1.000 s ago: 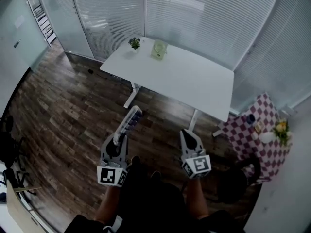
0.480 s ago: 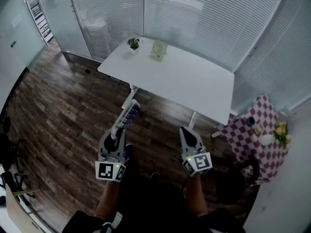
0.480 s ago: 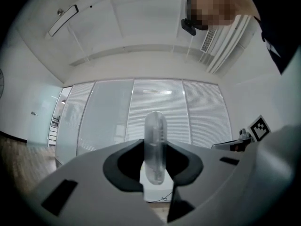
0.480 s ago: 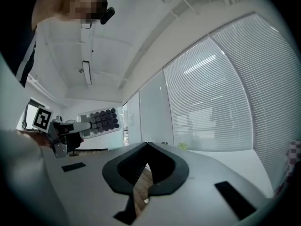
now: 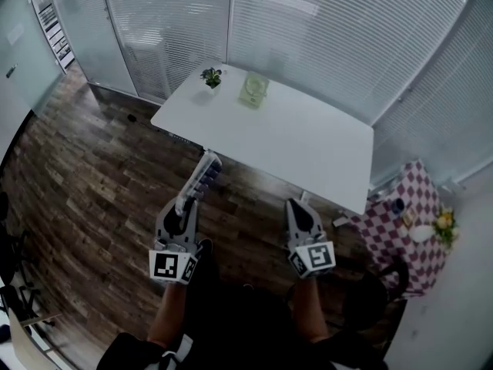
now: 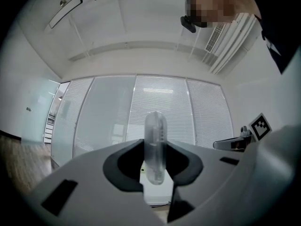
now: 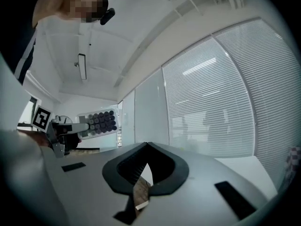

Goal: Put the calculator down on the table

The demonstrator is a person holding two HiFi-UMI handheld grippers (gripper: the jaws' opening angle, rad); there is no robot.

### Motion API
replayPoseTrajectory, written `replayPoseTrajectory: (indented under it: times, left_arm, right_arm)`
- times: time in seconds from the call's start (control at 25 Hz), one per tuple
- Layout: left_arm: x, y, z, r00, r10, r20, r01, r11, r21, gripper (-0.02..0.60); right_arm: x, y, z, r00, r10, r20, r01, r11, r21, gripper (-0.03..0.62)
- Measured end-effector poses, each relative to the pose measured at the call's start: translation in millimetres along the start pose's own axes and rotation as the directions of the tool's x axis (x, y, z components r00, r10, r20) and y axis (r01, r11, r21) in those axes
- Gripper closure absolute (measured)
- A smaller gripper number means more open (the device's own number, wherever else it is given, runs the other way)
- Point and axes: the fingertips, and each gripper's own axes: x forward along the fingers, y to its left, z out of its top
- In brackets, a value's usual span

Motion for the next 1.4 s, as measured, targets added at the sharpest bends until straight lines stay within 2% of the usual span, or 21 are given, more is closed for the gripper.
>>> replayPoseTrajectory:
  times: [0.64,1.04,1.28,1.4]
  left_arm:
    - [70,87,13,0.999,-0.043,0.009,0.043,0.999,0.032,0.482]
    - [110,141,19,0.994,-0.108,0.013,0.107,0.992,0.064,0.482]
    - [137,146,13,0.987,-0.158,0.005,0.157,0.986,0.049,0.482]
    - [151,147,7,0.985,-0.173,-0.002,0.173,0.984,0.041,0.482]
  right_arm:
    - [99,7,21,0.999,-0.048,0.013,0.047,0.999,0.026,0.588]
    - [147,18,37,0.989,-0.139,0.059,0.138,0.990,0.013,0.588]
    - [158,17,29,0.982,-0.184,0.030,0.183,0.982,0.042,0.588]
    - [164,9,24,0.981,-0.196,0.006,0.196,0.980,0.027,0.588]
